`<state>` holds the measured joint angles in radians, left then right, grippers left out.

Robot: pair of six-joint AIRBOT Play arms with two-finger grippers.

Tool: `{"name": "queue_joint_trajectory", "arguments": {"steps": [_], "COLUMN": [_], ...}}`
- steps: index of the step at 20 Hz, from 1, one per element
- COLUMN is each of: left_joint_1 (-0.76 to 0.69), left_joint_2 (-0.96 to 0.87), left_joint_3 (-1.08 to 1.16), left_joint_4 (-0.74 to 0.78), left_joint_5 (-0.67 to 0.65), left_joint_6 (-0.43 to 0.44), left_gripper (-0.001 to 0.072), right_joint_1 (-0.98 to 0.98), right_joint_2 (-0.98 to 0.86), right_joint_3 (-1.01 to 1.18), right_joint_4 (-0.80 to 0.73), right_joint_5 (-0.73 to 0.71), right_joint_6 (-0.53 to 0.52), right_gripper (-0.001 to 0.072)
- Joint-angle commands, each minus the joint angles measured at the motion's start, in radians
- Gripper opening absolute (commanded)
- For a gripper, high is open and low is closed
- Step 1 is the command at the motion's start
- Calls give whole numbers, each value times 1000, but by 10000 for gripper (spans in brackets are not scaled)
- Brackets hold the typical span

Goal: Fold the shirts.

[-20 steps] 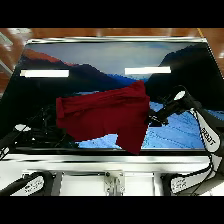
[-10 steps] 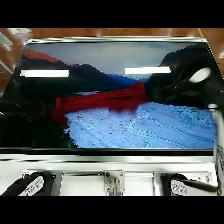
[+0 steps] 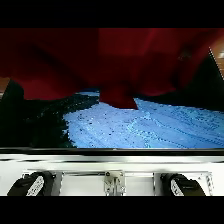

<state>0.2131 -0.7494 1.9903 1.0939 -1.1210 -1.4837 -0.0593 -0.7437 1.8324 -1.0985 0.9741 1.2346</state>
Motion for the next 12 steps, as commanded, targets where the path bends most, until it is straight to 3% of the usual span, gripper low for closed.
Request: {"name": "queue_joint_trajectory", "arguments": {"steps": [1,5,12], "left_joint_1": [0,0,0], "left_joint_2": [55,42,-28], "left_joint_3": [80,49,-303], "left_joint_4": [20,95,103], "left_joint_5": [-42,-210,-216], "left_joint_6": [-36,-36,-20], "left_gripper": [39,40,40], "right_joint_1": [0,0,0], "right_joint_2": [114,88,-221], "right_joint_3": [40,39,32], "right_joint_4": [-132,-284,-325], "right_joint_5": [47,277,655], "right_joint_6": [130,166,168], "right_gripper": [63,63,63]}}
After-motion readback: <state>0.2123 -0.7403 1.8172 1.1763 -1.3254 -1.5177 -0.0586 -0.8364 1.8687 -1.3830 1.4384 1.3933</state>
